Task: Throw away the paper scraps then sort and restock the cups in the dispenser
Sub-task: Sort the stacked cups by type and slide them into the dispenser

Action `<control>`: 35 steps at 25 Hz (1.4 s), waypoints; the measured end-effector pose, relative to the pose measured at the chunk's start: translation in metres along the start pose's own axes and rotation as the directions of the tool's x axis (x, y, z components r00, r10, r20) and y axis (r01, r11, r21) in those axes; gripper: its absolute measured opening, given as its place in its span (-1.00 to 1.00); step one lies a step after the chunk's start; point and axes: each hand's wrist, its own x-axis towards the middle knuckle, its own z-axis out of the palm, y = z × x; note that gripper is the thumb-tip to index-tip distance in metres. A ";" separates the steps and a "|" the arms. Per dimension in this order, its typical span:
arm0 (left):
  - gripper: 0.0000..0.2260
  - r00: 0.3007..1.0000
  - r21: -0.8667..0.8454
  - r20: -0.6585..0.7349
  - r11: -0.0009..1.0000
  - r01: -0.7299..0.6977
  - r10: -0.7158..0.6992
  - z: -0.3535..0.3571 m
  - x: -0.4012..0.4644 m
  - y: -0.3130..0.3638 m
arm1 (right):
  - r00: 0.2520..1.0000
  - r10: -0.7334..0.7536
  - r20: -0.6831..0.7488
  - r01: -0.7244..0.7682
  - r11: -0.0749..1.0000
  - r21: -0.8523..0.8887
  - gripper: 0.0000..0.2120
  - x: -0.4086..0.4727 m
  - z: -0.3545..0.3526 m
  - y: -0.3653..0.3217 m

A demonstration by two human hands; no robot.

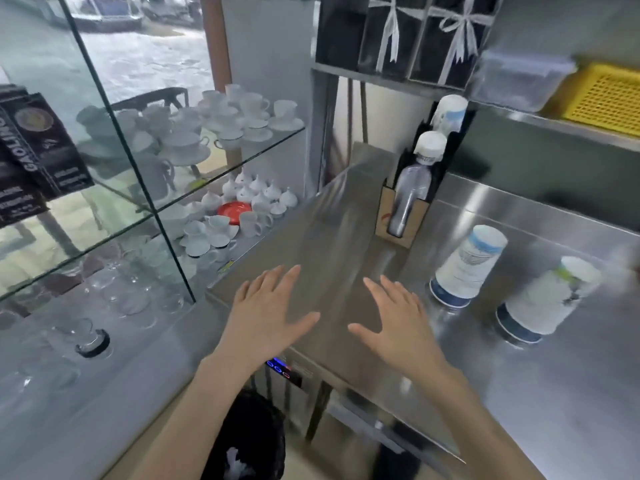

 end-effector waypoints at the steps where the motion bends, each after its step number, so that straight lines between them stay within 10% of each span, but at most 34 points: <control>1: -0.29 1.000 -0.008 0.001 1.000 -0.023 0.023 0.004 0.006 0.016 | 1.000 0.015 -0.015 -0.015 1.000 0.014 -0.32 -0.003 -0.009 0.014; 16: -0.38 0.982 -0.086 0.048 0.980 -0.177 0.182 0.077 0.071 0.188 | 0.972 0.184 -0.149 -0.142 0.956 0.257 -0.34 -0.005 -0.077 0.192; 35: -0.41 0.928 -0.444 0.272 0.889 -0.112 0.253 0.140 0.199 0.212 | 0.907 0.410 -0.098 -0.307 0.801 0.514 -0.42 0.070 -0.075 0.232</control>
